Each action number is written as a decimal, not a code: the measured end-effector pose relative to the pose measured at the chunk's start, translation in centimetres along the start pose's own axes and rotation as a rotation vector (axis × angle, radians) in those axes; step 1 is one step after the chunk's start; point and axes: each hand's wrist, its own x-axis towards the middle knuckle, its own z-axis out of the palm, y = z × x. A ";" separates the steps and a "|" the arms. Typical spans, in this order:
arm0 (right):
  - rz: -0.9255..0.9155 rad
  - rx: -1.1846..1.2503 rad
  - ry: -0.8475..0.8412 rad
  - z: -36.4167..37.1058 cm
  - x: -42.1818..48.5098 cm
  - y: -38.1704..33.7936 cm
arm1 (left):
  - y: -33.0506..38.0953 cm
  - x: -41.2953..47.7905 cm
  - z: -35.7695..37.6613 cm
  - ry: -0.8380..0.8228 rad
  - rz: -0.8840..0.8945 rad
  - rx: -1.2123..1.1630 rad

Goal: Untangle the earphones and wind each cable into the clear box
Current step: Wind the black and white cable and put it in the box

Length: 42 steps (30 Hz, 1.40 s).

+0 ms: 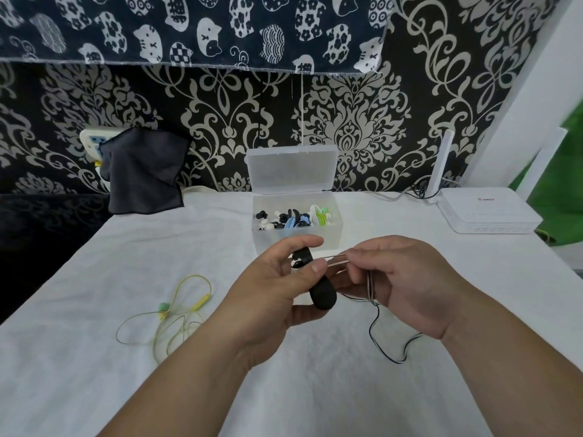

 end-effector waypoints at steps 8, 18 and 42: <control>0.018 0.091 0.013 -0.2 -0.2 -0.4 | 0.2 0.2 -0.3 -0.014 0.048 -0.065; -0.045 -0.062 0.009 0.0 -0.3 -0.5 | 0.2 0.3 -0.1 0.054 -0.023 -0.285; -0.117 -0.436 -0.074 1.0 -0.4 0.1 | -0.6 0.9 -0.4 0.237 -0.117 -0.093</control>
